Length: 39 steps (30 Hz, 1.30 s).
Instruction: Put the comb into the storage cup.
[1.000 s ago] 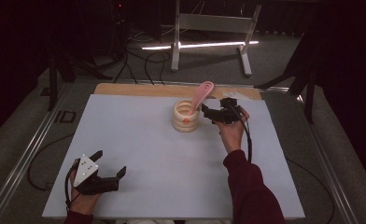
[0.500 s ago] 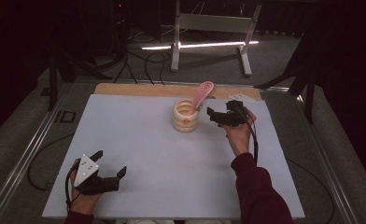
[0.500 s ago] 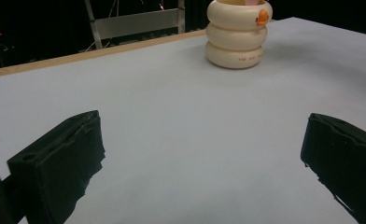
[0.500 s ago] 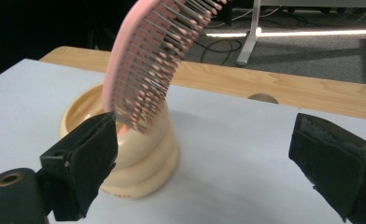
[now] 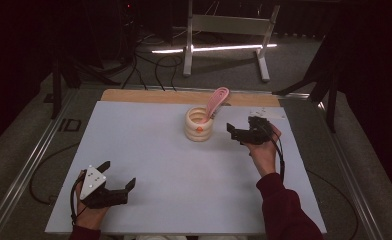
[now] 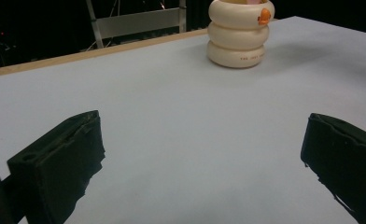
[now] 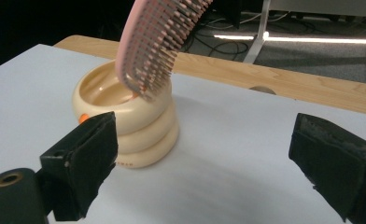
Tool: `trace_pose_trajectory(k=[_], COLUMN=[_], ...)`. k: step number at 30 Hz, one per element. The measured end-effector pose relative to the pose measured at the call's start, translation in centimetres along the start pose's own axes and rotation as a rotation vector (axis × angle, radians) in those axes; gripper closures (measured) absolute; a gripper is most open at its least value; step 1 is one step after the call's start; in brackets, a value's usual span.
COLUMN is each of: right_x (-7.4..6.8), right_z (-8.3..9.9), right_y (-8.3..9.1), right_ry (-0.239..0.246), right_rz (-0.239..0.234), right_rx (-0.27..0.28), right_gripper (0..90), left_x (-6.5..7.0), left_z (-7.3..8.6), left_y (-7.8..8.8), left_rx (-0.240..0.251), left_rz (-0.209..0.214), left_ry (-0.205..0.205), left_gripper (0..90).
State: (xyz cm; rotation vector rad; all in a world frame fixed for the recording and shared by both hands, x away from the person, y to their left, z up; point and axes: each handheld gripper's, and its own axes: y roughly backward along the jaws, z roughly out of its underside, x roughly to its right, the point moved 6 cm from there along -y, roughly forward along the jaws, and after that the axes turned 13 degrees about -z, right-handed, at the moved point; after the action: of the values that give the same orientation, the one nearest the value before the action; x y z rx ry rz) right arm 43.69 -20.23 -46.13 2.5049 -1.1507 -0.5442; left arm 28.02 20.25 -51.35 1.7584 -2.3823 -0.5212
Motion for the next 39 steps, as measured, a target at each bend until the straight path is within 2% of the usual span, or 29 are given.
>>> trace_pose_trajectory(k=[16, 18, 25, 27, 32, 36, 39], right_x=[-0.3, -0.4, -0.7, -0.8, -1.3, -1.5, -1.6], right_z=[3.3, 3.7, 5.5, 6.0, 7.4, 8.8, 9.6], right_y=[2.4, 2.8, 4.3, 4.7, 6.1, 7.0, 7.7], right_ry=[0.002, 0.017, 0.03, 0.051, 0.076, 0.109, 0.118], right_rz=[-0.002, 0.016, 0.022, 0.032, 0.032, 0.044, 0.041], right_rx=[-0.014, -0.017, -0.011, -0.006, 0.004, -0.013, -0.001], right_gripper=[7.8, 7.8, 7.8, 7.8, 7.9, 8.2, 8.2], left_x=[0.1, 0.1, 0.1, 0.1, 0.0, -0.1, -0.2], left_z=[-0.4, -0.4, -0.6, -0.6, -0.8, -1.0, -1.1], left_y=[-0.3, -0.3, -0.3, -0.4, -0.4, -0.4, -0.4], left_rx=[0.007, 0.008, 0.012, 0.01, 0.015, 0.022, 0.025], left_rz=[-0.006, -0.006, -0.015, -0.018, -0.021, -0.022, -0.023], left_ry=[0.01, 0.01, -0.006, -0.011, -0.002, 0.003, 0.004], left_gripper=[0.2, 0.2, 0.2, 0.2, 0.1, 0.2, 0.2])
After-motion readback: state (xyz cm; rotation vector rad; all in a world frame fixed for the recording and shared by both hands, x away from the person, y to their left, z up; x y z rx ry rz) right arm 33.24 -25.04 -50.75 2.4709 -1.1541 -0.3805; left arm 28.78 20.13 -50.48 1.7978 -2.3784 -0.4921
